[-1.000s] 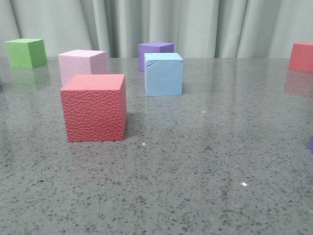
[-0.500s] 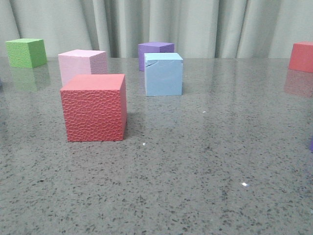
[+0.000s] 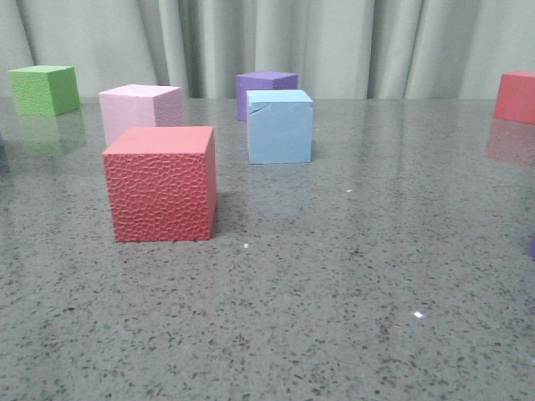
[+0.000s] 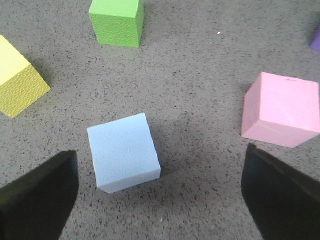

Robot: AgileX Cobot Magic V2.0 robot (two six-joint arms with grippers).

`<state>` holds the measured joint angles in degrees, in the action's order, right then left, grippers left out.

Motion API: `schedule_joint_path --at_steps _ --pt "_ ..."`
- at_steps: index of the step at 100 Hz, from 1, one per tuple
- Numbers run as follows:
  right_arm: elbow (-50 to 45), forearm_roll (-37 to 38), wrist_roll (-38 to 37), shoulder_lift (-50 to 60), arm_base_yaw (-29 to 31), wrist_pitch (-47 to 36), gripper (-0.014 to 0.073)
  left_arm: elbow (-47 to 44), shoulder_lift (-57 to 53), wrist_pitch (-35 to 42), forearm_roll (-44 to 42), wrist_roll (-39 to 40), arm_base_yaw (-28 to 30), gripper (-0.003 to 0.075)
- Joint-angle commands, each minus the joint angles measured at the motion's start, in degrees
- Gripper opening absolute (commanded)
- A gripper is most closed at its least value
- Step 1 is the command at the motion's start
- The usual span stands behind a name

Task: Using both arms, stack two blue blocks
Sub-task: 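Lower the left gripper onto the light-blue cube and close it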

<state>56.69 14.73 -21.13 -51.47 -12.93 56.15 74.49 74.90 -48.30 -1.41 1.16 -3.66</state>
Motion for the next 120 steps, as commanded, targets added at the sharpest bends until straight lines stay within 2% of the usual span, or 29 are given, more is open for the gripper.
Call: schedule_joint_path --at_steps 1,28,63,120 --pt "1.3 1.2 0.5 0.6 0.4 -3.2 0.0646 3.2 1.4 3.6 -0.2 0.8 0.2 0.0618" --pt "1.3 1.2 0.5 0.6 0.4 -3.1 0.0646 3.8 7.6 3.7 -5.2 5.1 0.2 0.0618" --pt "1.3 1.2 0.5 0.6 0.4 -3.1 0.0646 3.8 10.2 3.9 -11.8 10.9 0.2 0.0618" --pt "1.3 1.2 0.5 0.6 0.4 -3.0 0.0646 3.8 16.9 3.9 -11.9 11.0 0.2 0.0618"
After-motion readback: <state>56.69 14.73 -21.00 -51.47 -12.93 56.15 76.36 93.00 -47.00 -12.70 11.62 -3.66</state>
